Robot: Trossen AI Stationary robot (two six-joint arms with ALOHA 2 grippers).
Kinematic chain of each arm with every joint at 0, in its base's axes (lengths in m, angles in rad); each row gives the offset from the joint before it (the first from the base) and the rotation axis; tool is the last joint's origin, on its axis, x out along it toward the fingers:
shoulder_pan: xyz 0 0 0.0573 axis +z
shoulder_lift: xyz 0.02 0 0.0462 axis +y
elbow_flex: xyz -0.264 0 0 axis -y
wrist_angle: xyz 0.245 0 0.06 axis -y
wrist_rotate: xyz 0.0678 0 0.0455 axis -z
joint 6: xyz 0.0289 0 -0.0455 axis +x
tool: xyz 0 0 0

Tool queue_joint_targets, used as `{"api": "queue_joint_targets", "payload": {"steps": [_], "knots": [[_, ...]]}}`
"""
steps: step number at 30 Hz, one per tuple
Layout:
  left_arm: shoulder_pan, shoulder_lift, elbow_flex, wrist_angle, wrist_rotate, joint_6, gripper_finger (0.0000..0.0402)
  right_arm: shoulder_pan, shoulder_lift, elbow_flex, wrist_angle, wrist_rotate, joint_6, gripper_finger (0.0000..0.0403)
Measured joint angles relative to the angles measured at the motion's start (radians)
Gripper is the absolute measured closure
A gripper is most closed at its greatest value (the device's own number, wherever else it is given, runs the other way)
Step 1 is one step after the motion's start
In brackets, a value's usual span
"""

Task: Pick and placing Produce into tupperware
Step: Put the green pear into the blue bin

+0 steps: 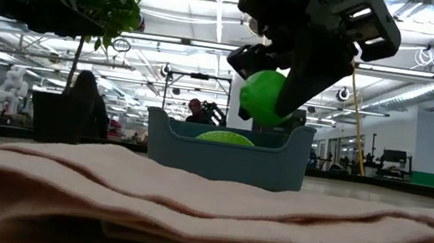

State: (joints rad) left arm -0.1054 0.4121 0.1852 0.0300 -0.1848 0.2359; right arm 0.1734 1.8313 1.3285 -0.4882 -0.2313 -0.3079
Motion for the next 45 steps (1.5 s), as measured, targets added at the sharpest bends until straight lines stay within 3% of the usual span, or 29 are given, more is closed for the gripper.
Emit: {"api": "queue_joint_targets", "payload": {"steps": [12,15,27,45], "knots": [[0.0,0.0,0.0,-0.005,0.0,0.0,0.0371,0.019,0.0,0.0,0.003,0.003,-0.108,0.0192],[0.0,0.0,0.0,-0.005,0.0,0.0,0.0371,0.032,0.0,0.0,0.002,0.047,-0.131,0.0192],[0.0,0.0,0.0,-0.005,0.0,-0.002,0.0371,0.03,0.096,-0.001,-0.002,0.075,-0.091,0.0192],[0.0,0.0,0.0,-0.014,0.0,-0.003,0.0371,0.013,0.099,0.0,-0.04,0.072,-0.034,0.0189]]}}
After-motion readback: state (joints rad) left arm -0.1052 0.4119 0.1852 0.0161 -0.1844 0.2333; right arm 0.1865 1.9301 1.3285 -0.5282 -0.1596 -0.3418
